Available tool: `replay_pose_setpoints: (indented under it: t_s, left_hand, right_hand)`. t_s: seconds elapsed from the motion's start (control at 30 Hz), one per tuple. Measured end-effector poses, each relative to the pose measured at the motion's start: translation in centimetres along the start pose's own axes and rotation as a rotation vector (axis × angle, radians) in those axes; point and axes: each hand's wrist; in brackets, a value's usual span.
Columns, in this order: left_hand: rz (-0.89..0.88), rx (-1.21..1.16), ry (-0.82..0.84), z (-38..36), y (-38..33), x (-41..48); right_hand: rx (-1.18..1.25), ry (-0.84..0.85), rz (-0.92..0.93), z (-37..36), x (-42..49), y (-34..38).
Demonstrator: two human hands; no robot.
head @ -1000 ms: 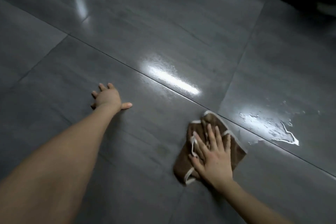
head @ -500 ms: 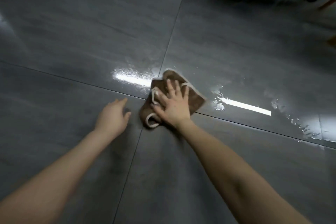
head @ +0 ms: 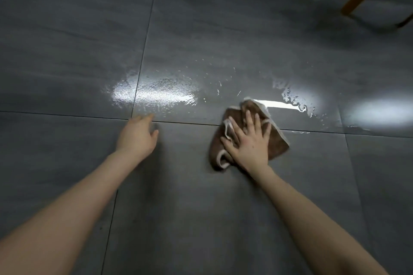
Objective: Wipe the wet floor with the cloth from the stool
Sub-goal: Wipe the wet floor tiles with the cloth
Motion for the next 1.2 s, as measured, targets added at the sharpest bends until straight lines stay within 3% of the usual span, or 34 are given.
replay_pose_setpoints:
  t_s: [0.1,0.2,0.33,0.47,0.53,0.63,0.73,0.8,0.87,0.93,1.0,1.1,1.2]
  left_hand:
    - [-0.016,-0.029,-0.055,0.0,-0.4,-0.4]
    - [-0.022,-0.065,-0.178,1.2,-0.3,-1.1]
    - [0.050,-0.063,-0.297,3.7,1.6,-2.6]
    - [0.129,-0.027,-0.304,5.7,4.7,-4.1]
    - [0.166,-0.035,-0.321,6.6,5.6,-5.3]
    - [0.153,-0.036,-0.369,7.5,6.9,-7.2]
    - [0.191,-0.038,-0.411,8.6,8.7,-9.5]
    - [0.232,-0.029,-0.445,9.4,10.1,-11.2]
    - [0.255,-0.004,-0.474,9.8,11.6,-12.9]
    - [0.280,0.019,-0.486,10.1,13.2,-14.4]
    - [0.324,0.034,-0.485,10.0,14.8,-15.8]
    - [0.379,0.032,-0.465,9.6,16.6,-17.3]
    - [0.383,0.045,-0.448,9.0,17.8,-18.2]
  right_hand:
    - [0.015,0.055,-0.016,0.8,8.3,6.3]
    - [-0.028,0.136,0.131,0.4,12.3,13.5]
    - [-0.073,0.189,0.497,-1.9,7.0,19.8]
    - [0.163,0.264,0.755,-4.4,-2.4,19.3]
    - [0.366,0.318,0.742,-4.2,-6.1,18.6]
    - [0.862,0.446,0.541,0.6,-8.3,19.2]
    - [1.178,0.692,0.349,3.9,-6.1,19.2]
    - [1.092,0.572,0.218,5.3,-3.2,17.8]
    - [0.765,0.258,0.165,5.8,-0.9,16.5]
    - [0.481,0.054,0.312,5.4,-0.2,17.0]
    - [0.229,0.099,0.549,3.0,-1.6,19.1]
    - [-0.191,0.297,0.872,-3.0,-4.4,20.7]
    - [-0.321,0.271,0.967,-3.7,-0.5,19.7]
Point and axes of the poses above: each hand's wrist, its own x-axis towards the middle knuckle, its own z-axis out of the back of the hand, y = z × x, and after that the axes turned 10 degrees about y, right-handed
